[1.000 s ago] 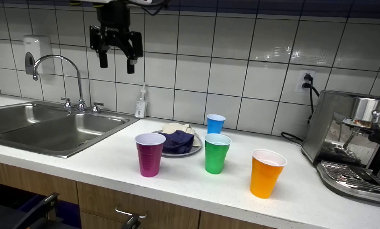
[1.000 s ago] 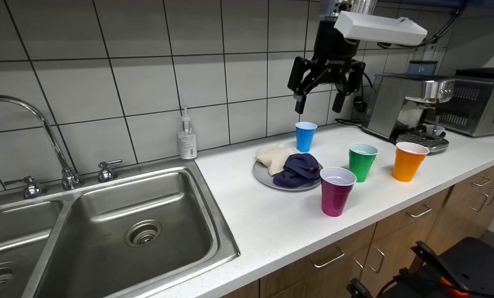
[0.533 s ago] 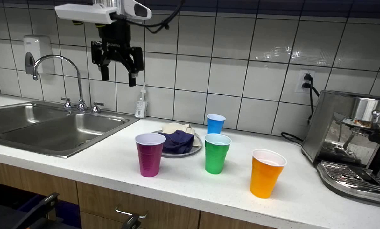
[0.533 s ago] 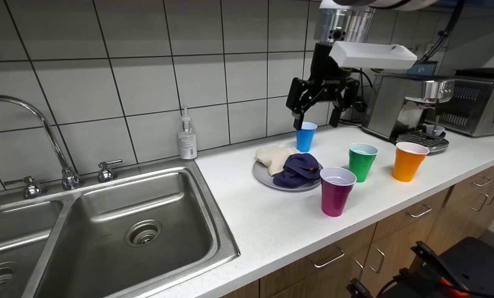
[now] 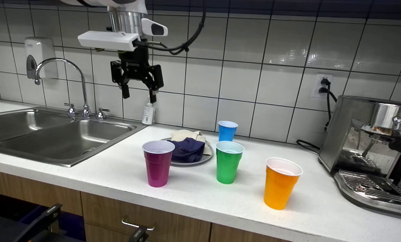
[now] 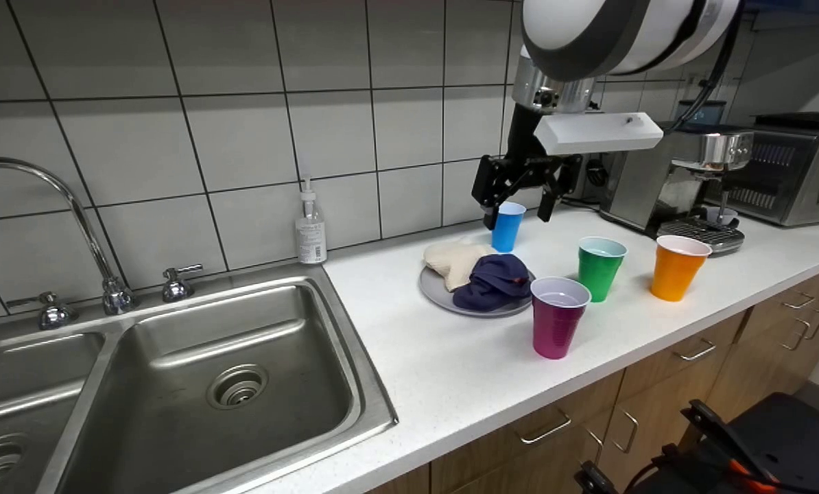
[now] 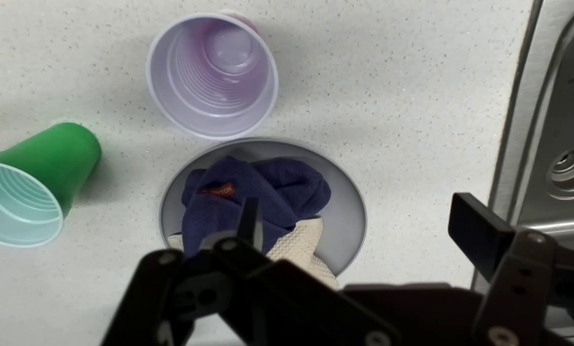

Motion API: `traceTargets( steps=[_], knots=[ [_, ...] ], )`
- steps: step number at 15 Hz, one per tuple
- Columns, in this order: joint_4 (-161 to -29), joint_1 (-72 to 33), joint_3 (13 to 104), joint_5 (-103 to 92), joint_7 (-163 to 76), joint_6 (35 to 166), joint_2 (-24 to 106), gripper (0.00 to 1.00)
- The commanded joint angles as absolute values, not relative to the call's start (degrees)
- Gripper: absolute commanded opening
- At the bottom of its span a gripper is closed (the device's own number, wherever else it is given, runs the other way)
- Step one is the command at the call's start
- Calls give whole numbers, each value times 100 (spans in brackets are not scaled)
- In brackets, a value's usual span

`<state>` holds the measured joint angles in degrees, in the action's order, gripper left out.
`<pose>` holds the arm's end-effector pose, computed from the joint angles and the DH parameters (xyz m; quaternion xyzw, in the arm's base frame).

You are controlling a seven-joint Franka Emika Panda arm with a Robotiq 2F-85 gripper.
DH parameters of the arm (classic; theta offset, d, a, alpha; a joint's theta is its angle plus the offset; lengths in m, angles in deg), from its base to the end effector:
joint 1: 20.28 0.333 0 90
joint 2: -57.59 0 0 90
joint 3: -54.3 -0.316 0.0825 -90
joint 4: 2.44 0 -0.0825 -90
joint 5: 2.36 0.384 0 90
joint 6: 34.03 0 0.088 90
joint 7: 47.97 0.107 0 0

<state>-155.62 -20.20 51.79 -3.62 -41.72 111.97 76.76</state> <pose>0.4156 0.0185 0.3646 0.9942 -0.0238 0.1050 0.0063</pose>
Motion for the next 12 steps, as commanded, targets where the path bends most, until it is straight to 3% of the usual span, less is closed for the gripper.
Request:
traceTargets(
  steps=[1,12],
  knots=[
    [-15291,-2314,5095,-713,-3790,11525,7144,100],
    [-14265,-2579,5398,-1835,-2659,12002,5492,100]
  ],
)
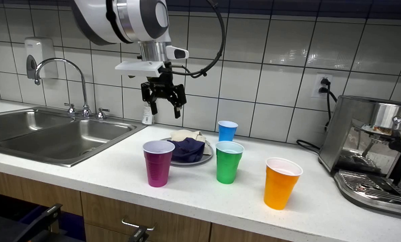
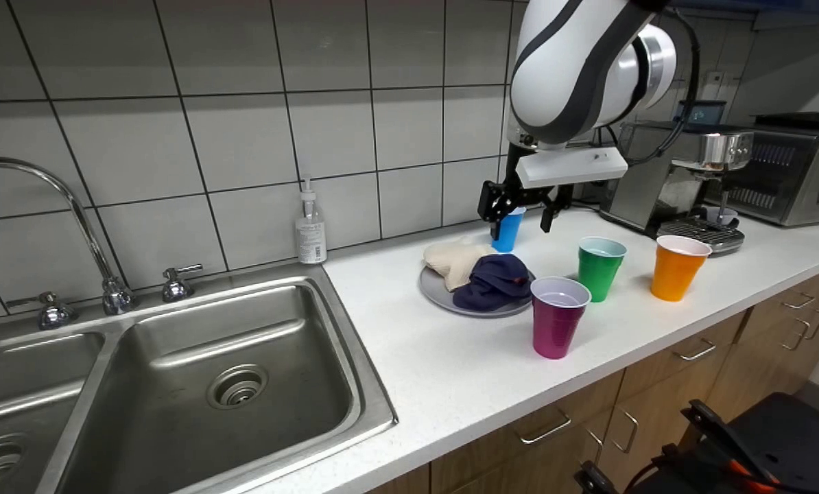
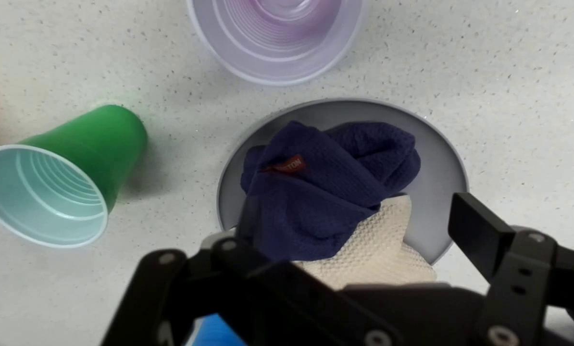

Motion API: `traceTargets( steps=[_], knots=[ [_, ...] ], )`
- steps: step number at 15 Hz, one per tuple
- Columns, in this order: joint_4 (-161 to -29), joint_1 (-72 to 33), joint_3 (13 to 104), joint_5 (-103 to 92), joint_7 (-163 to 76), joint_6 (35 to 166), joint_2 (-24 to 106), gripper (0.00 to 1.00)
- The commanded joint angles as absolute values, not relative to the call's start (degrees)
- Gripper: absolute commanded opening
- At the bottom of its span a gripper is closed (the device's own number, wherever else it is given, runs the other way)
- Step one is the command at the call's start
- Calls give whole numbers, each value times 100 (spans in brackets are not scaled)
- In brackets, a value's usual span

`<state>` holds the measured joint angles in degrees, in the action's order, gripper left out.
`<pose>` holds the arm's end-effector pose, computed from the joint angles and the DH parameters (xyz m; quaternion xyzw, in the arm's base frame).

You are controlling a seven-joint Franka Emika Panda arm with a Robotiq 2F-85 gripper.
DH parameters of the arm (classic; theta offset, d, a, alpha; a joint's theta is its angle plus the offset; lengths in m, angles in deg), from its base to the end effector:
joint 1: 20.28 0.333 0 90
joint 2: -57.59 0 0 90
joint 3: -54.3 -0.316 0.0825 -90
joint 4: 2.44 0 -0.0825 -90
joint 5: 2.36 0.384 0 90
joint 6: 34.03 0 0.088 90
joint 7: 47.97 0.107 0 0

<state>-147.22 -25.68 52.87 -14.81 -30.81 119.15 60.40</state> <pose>0.4743 -0.0264 0.3127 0.9893 -0.0914 0.1031 0.0472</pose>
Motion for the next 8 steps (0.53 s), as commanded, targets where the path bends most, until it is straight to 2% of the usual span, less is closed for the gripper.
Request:
traceTargets(
  steps=[1,8],
  knots=[
    [-14139,-2539,5468,-1894,-2574,11998,5333,100],
    [-13267,-2166,6019,-1958,-2379,12078,4171,100]
  ],
)
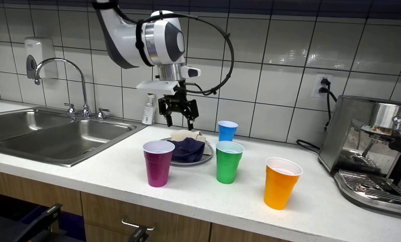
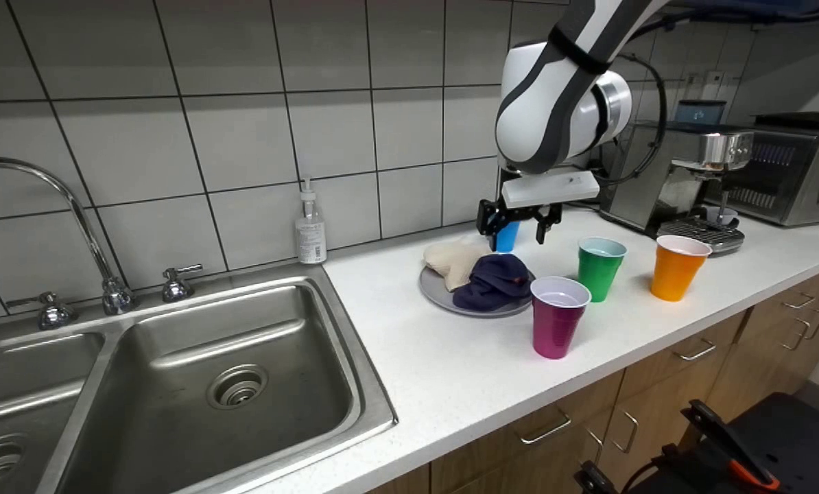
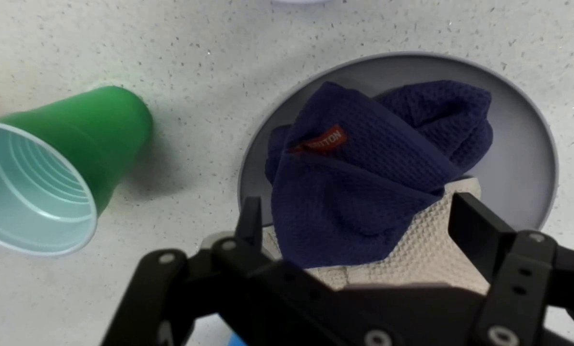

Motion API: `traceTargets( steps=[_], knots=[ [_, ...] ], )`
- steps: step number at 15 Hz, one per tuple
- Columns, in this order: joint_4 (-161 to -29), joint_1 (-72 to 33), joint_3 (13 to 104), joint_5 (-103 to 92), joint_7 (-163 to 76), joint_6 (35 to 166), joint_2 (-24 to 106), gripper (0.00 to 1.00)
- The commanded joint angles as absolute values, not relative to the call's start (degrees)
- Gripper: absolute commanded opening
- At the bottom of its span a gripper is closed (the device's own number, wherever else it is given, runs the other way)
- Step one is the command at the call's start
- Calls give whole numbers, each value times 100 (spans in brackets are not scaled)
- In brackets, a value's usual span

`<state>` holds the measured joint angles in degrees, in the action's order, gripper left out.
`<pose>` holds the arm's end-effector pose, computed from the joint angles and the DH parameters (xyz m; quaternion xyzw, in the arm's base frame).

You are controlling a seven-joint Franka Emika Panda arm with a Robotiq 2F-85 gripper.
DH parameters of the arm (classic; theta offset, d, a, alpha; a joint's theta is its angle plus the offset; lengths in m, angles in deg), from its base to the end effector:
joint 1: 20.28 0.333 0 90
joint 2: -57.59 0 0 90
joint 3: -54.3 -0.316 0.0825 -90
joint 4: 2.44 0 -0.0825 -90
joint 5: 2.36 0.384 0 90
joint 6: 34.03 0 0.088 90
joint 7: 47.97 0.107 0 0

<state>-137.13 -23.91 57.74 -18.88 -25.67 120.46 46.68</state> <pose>0.5253 -0.0558 0.2646 0.9857 -0.1287 0.0858 0.0665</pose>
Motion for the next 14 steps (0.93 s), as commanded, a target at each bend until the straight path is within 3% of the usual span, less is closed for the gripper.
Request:
traceTargets(
  steps=[1,14],
  knots=[
    [-13177,-2110,6084,-1906,-2409,12072,4042,100],
    [-12613,-1692,6704,-1749,-2486,12068,3094,100]
  ],
)
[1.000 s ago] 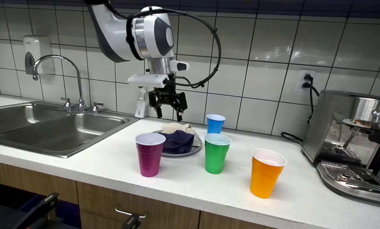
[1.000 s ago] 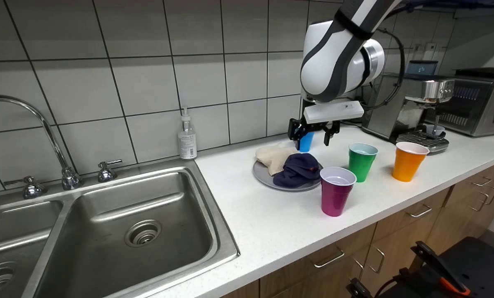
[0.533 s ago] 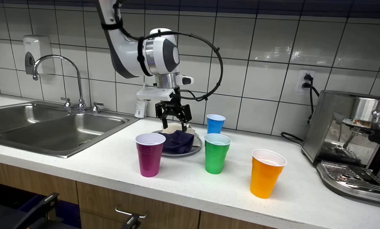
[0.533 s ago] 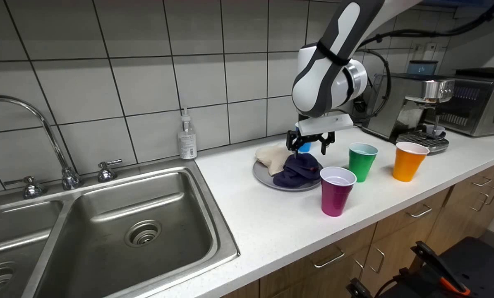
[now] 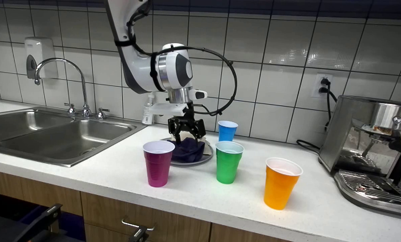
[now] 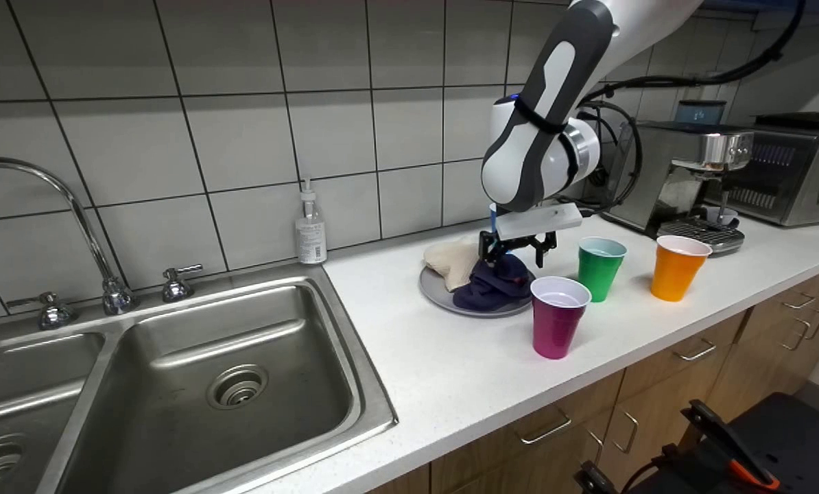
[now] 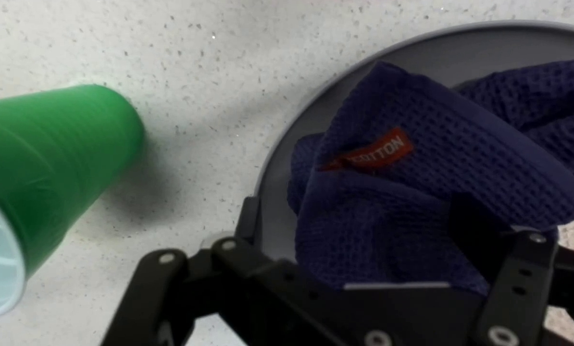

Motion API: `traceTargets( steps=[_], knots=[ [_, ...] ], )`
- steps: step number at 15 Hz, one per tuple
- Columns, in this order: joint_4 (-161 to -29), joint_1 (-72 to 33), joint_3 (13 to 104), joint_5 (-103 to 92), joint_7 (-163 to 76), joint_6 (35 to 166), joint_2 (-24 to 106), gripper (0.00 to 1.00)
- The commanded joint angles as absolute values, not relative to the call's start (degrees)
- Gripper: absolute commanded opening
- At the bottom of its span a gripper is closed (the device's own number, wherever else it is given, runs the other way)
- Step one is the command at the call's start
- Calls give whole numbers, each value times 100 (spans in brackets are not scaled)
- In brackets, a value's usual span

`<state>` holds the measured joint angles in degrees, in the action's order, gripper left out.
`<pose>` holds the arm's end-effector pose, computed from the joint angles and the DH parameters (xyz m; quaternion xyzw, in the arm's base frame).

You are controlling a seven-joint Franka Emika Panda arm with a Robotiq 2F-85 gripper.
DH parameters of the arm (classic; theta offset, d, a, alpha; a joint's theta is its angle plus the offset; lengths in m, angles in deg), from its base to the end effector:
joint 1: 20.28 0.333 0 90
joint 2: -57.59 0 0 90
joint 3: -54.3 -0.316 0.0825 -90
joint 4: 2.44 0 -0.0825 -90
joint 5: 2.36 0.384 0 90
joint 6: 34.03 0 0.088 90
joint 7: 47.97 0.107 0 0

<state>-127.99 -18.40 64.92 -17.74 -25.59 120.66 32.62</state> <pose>0.5590 -0.0782 0.1935 0.9843 -0.1408 0.0472 0.0952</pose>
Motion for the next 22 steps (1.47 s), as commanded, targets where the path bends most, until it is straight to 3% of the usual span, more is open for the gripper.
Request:
traceTargets(
  steps=[1,17,19,22],
  knots=[
    [-12585,-1675,6747,-1753,-2485,12067,3054,100],
    [-12356,-1601,6706,-1176,-2604,12094,2554,100],
    [-12376,-1605,6707,-1176,-2638,12125,2553,72],
    [-12404,-1592,6715,-1191,-2649,12155,2572,49]
  ],
)
